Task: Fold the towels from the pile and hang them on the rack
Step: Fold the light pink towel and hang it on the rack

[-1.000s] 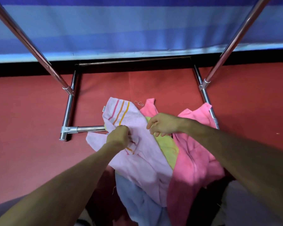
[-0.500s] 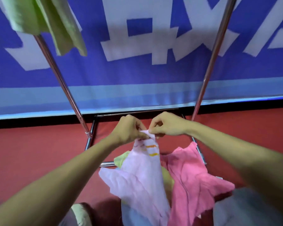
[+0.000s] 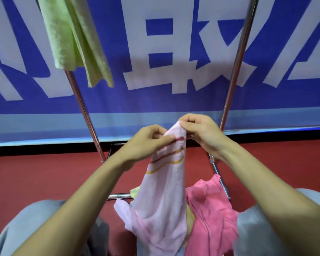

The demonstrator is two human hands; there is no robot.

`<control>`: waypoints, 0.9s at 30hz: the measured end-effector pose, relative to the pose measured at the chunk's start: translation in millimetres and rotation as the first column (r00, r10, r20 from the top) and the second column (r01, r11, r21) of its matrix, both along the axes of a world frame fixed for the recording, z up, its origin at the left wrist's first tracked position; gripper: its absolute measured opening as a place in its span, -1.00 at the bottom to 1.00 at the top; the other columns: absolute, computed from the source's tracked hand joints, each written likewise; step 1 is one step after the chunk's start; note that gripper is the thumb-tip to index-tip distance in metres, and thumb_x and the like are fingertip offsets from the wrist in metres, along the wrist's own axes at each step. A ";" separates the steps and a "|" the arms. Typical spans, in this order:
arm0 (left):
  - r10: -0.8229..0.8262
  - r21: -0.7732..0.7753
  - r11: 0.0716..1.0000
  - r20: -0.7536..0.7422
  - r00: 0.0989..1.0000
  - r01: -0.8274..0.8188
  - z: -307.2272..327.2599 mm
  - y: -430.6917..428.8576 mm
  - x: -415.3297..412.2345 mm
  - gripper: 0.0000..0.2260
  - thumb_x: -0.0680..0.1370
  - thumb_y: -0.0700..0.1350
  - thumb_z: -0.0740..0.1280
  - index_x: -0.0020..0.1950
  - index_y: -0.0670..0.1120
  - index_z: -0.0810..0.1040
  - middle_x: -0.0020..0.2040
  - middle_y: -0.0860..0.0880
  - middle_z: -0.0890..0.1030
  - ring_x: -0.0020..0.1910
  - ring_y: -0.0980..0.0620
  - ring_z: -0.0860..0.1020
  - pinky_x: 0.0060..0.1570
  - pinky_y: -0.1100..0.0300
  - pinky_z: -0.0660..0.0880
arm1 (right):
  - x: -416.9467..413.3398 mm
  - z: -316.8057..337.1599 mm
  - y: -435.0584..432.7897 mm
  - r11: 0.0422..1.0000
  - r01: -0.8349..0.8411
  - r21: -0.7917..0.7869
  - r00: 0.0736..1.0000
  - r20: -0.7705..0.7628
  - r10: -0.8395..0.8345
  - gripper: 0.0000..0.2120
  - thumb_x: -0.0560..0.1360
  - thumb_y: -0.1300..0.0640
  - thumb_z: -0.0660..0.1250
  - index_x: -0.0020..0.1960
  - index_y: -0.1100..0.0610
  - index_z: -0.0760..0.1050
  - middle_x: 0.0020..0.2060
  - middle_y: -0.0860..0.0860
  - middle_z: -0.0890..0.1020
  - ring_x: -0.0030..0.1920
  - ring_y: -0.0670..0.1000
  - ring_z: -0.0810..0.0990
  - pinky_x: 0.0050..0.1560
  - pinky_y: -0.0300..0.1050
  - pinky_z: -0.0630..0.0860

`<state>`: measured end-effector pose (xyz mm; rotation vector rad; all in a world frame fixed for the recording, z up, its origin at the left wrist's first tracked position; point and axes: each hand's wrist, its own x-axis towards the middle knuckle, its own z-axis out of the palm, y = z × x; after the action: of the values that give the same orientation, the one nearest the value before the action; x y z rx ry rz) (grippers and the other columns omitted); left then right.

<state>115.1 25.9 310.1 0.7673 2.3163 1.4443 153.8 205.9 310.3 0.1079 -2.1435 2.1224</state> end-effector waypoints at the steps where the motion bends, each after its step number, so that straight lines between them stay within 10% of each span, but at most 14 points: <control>1: -0.012 0.020 1.000 0.011 1.000 0.012 1.7 -2.6 0.4 -0.74 0.48 0.06 0.39 -0.11 -0.14 0.58 -0.25 0.04 0.54 -0.23 0.11 0.45 -0.10 0.14 0.38 | 1.5 1.6 2.4 1.000 0.004 -0.022 1.000 -0.002 -0.004 -0.86 0.54 0.28 0.24 -0.17 0.18 0.51 -0.26 0.10 0.53 -0.25 0.00 0.49 -0.15 -0.15 0.43; 12: 0.090 0.307 0.951 -0.121 0.989 -0.049 25.1 -5.4 20.1 -0.89 0.34 -0.19 0.54 -0.26 -0.14 0.63 -0.31 -0.05 0.65 -0.30 0.10 0.54 -0.23 0.18 0.50 | 18.0 23.4 4.4 0.979 -0.110 -0.170 0.990 -0.108 0.093 -0.82 0.56 0.26 0.19 -0.18 0.19 0.51 -0.39 -0.02 0.54 -0.38 -0.09 0.47 -0.32 -0.28 0.44; 20: -0.089 0.065 0.993 -0.136 0.987 0.098 20.8 2.0 22.8 -0.76 0.41 0.12 0.43 -0.32 0.04 0.47 -0.37 0.15 0.45 -0.36 0.15 0.38 -0.32 0.26 0.33 | 20.4 17.7 14.7 0.954 -0.096 -0.284 0.991 -0.121 0.063 -0.88 0.44 0.16 0.26 -0.23 0.17 0.52 -0.42 -0.02 0.54 -0.39 -0.07 0.49 -0.31 -0.23 0.44; 27: -0.103 0.059 0.992 -0.077 0.992 0.108 13.1 -4.3 12.1 -0.55 0.53 0.12 0.25 -0.24 -0.30 0.44 -0.27 0.01 0.37 -0.26 0.09 0.32 -0.19 0.13 0.28 | 20.3 23.4 31.1 0.789 0.063 -0.611 0.986 -0.083 -0.142 -0.66 0.55 0.23 0.20 -0.38 0.13 0.52 -0.44 0.01 0.51 -0.35 -0.02 0.51 -0.12 -0.09 0.47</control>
<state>127.2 21.6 323.2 0.9611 2.2553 1.4725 174.1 237.0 333.7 0.0549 -1.2702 2.5361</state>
